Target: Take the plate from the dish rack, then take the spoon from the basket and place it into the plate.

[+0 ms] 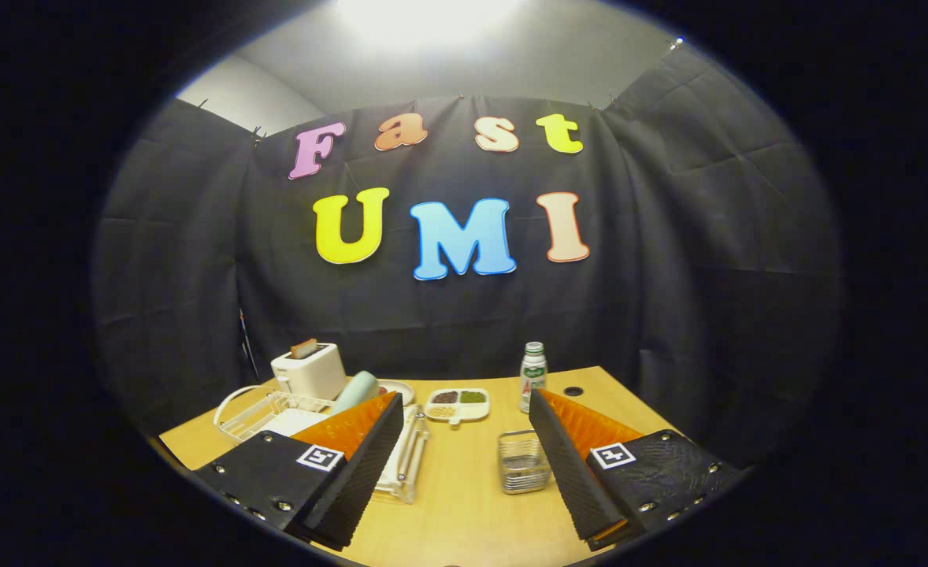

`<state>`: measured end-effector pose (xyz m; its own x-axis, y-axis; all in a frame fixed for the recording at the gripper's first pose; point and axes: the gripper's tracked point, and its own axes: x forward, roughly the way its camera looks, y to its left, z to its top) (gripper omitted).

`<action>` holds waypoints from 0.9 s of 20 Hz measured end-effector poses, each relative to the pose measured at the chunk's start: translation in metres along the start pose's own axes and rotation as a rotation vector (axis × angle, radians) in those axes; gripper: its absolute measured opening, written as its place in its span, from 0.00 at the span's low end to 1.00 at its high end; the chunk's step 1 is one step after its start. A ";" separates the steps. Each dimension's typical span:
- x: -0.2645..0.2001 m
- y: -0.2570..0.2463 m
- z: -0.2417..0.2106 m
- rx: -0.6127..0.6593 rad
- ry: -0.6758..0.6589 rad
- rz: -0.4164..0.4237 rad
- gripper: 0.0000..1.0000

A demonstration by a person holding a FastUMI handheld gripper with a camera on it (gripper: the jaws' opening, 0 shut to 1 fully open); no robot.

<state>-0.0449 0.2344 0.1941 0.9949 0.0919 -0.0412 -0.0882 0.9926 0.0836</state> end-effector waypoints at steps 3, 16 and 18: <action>0.038 0.055 -0.007 0.030 0.036 0.034 0.98; 0.172 0.127 -0.100 0.118 0.317 -0.011 0.99; 0.185 0.129 -0.116 0.132 0.359 -0.003 0.99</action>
<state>0.1222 0.3884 0.0821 0.9128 0.1340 -0.3858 -0.0546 0.9762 0.2098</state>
